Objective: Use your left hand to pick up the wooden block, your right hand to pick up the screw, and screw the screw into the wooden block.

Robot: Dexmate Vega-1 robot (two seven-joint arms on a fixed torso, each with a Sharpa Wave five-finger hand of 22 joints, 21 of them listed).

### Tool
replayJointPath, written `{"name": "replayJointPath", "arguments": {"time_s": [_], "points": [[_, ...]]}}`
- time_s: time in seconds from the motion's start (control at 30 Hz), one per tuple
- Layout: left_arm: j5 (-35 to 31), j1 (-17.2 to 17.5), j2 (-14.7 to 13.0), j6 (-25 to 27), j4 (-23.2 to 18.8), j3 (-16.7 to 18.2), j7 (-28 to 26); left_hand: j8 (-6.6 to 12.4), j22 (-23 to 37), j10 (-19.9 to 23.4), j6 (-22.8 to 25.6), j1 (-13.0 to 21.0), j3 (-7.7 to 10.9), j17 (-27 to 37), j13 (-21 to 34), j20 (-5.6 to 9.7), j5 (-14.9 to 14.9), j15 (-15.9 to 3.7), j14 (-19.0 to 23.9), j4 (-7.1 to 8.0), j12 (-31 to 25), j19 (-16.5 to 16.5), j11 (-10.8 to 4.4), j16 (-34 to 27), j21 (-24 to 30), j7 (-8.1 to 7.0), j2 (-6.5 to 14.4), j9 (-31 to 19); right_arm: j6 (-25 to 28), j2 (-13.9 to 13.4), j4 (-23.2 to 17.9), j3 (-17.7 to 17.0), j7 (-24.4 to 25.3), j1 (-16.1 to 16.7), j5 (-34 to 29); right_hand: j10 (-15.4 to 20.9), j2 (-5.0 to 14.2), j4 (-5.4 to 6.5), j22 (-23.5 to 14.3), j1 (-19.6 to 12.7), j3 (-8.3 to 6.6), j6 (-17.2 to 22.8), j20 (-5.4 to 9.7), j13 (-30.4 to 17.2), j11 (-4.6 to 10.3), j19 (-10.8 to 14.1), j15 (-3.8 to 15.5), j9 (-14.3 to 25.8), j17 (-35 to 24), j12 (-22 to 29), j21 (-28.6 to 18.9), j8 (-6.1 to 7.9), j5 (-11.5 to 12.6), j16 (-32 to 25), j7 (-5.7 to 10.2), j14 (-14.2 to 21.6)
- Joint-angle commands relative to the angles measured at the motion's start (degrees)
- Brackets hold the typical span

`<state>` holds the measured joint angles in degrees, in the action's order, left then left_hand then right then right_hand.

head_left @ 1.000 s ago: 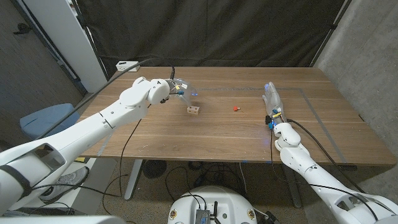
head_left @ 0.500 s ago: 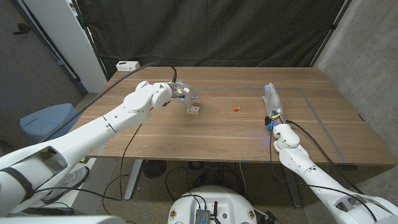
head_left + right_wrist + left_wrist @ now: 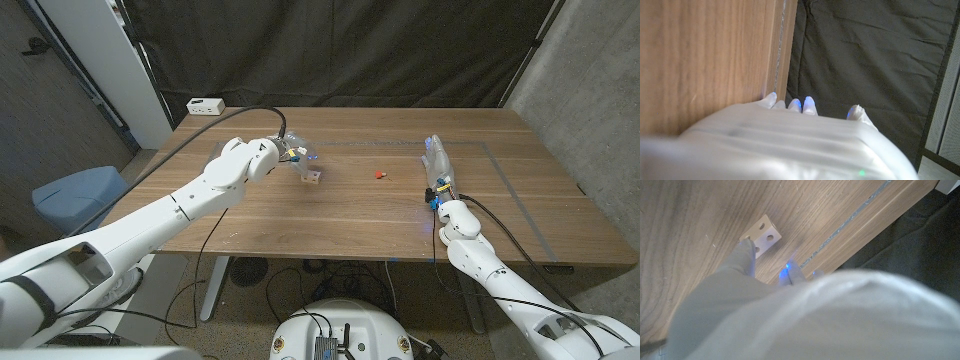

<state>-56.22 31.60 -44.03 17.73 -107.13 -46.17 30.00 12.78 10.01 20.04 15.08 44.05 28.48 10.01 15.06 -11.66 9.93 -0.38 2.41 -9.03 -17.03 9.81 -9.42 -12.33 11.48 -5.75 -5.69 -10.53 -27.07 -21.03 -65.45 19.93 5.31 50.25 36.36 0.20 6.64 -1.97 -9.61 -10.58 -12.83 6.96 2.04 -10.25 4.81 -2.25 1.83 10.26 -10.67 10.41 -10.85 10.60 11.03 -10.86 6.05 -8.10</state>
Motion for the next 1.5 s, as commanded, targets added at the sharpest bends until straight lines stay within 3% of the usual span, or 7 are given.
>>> {"name": "replayJointPath", "arguments": {"time_s": [0.03, 0.47, 0.9, 1.5], "points": [[-0.5, 1.7, 0.7, 1.0, 0.7, 0.5, -3.2, 0.16, 0.1, 1.1, 0.9, 0.9, -0.34, 0.2, 0.4, -0.32, 0.2, -0.29, 1.2, -0.1, -0.6, -0.3, -0.08, -0.6, 0.5, -0.08, -0.2, -0.3, -0.3, 0.4, 0.9, 0.1, 0.1, -0.5, -0.2, 0.2, -0.29, 0.0, -0.1, 0.3, -0.33, 0.3, 1.29, -0.2, 0.44, 0.0, -0.43, 0.1, -0.2, 0.4, 0.0, 0.25, 0.3, -0.4, 0.01, 0.0], [0.7, 1.5, 1.3, -0.2, 3.1, -0.2, -5.9, 0.13, 0.1, 1.9, 1.7, 1.6, -0.89, 0.2, 1.2, -0.23, 0.3, -0.62, 3.0, -0.09, -0.9, -2.7, -0.89, -0.8, 0.8, -0.11, -0.3, -0.3, -0.7, 0.5, 1.5, 0.1, 0.2, -0.9, -0.4, 0.1, -0.3, -0.03, -0.1, 0.3, -0.37, 0.4, 1.27, -0.2, 0.47, 0.0, -0.49, 0.1, -0.2, 0.3, -0.1, 0.25, 0.3, -0.4, 0.13, 0.0], [2.3, 0.8, 1.3, -0.2, 3.2, -0.9, -4.1, -0.62, 0.0, 0.5, 0.6, 1.0, -1.85, 0.3, 1.8, -0.48, 0.0, -0.14, 2.8, 0.43, -0.4, -3.5, 0.45, -0.4, 0.5, 0.59, -0.8, -0.3, -0.5, 0.3, 1.2, 0.0, 0.2, -0.6, -0.3, 0.1, -0.4, -0.08, -0.1, 0.4, -0.39, 0.3, 1.24, -0.2, 0.48, 0.0, -0.49, 0.1, -0.2, 0.3, -0.1, 0.22, 0.3, -0.4, 0.06, 0.0], [0.5, 1.7, 1.4, 0.6, 3.9, -1.4, -7.8, -0.38, 0.0, 1.5, 1.7, 0.8, -2.39, 0.3, 2.4, -0.44, 0.1, -0.53, 4.0, 0.68, -0.8, -3.9, 0.05, -0.5, 0.3, 0.71, -0.5, -0.3, -1.2, 0.8, 1.7, -0.1, 0.4, 0.0, -0.1, 0.1, -0.42, -0.22, -0.1, 0.4, -0.51, 0.4, 1.23, -0.2, 0.47, 0.0, -0.51, 0.1, -0.2, 0.3, -0.1, 0.24, 0.3, -0.4, 0.31, -0.1]]}}
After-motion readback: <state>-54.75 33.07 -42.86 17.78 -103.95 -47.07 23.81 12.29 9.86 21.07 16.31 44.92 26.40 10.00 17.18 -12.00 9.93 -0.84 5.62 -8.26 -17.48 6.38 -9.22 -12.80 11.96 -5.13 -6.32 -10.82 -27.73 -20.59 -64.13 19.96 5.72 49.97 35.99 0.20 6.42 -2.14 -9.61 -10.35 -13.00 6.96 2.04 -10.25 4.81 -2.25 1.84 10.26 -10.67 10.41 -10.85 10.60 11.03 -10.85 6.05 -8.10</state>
